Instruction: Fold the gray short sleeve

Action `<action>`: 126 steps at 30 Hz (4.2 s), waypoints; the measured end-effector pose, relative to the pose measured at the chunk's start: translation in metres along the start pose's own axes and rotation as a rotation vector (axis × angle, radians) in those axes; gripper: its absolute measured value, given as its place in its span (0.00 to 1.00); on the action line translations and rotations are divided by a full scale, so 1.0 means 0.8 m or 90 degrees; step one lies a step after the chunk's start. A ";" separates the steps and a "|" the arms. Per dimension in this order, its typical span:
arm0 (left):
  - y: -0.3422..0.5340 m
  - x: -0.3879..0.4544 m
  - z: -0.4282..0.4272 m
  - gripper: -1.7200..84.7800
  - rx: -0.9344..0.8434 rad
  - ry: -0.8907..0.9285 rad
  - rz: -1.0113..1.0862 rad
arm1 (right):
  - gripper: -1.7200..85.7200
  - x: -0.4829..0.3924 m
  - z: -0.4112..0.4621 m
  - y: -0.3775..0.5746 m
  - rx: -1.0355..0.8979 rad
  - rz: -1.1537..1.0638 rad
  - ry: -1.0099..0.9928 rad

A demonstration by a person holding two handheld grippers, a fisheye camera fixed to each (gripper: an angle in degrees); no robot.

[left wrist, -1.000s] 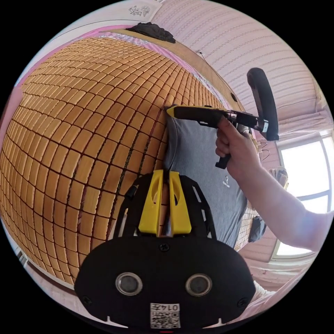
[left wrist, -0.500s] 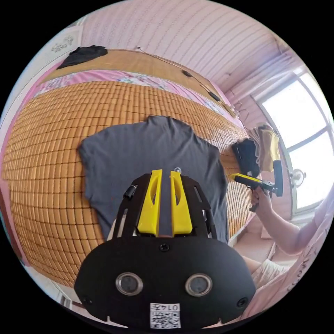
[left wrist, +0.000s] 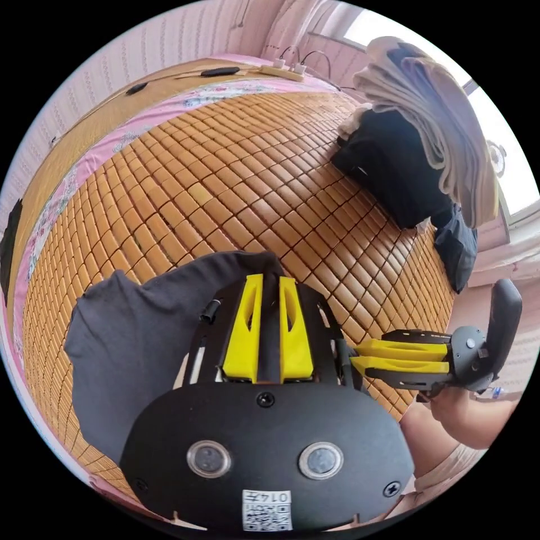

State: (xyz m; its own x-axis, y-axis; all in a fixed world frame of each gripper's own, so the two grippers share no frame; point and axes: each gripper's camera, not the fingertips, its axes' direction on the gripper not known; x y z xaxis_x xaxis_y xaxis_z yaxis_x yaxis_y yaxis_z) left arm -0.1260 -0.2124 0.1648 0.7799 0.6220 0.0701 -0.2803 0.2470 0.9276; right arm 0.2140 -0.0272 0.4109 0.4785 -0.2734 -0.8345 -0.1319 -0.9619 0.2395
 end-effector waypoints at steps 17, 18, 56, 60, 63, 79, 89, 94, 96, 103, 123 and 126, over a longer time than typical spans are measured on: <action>0.161 -0.090 -0.043 0.08 0.089 0.037 -0.243 | 0.10 -0.030 -0.033 0.033 -0.052 -0.126 -0.050; 0.156 -0.086 -0.043 0.08 0.087 0.036 -0.228 | 0.10 -0.035 -0.030 0.030 -0.051 -0.137 -0.042; 0.149 -0.052 -0.122 0.10 0.177 0.121 -0.057 | 0.04 0.044 -0.019 0.042 0.058 0.131 0.029; 0.256 -0.112 -0.168 0.09 0.173 0.059 -0.219 | 0.04 -0.016 0.000 0.023 0.019 -0.009 0.024; 0.354 -0.156 -0.201 0.09 0.173 -0.001 -0.365 | 0.04 -0.084 0.035 0.002 -0.019 -0.126 0.025; 0.594 -0.276 -0.275 0.10 0.271 0.001 -0.661 | 0.10 -0.516 0.324 -0.083 -0.157 -0.596 0.010; 0.579 -0.303 -0.276 0.09 0.244 0.022 -0.629 | 0.08 -0.594 0.426 -0.108 -0.188 -0.627 0.107; 0.576 -0.294 -0.282 0.06 0.243 0.000 -0.611 | 0.03 -0.580 0.423 -0.132 -0.180 -0.587 0.062; 0.572 -0.286 -0.287 0.05 0.245 -0.020 -0.595 | 0.03 -0.565 0.401 -0.141 -0.152 -0.559 0.017; 0.553 -0.236 -0.311 0.11 0.307 0.047 -0.425 | 0.03 -0.416 0.289 -0.146 -0.039 -0.350 -0.005; 0.450 -0.217 -0.228 0.11 0.176 0.080 -0.371 | 0.01 -0.387 0.299 -0.190 -0.149 -0.390 0.027; 0.442 -0.210 -0.225 0.12 0.145 0.092 -0.348 | 0.01 -0.369 0.282 -0.195 -0.147 -0.362 -0.008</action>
State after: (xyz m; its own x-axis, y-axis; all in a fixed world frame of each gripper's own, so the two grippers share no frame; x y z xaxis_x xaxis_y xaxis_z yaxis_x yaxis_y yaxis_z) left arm -0.4567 -0.0955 0.4151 0.6885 0.5487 -0.4743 0.2787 0.4036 0.8715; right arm -0.1028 0.2027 0.5080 0.4088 0.2813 -0.8682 0.3334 -0.9316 -0.1448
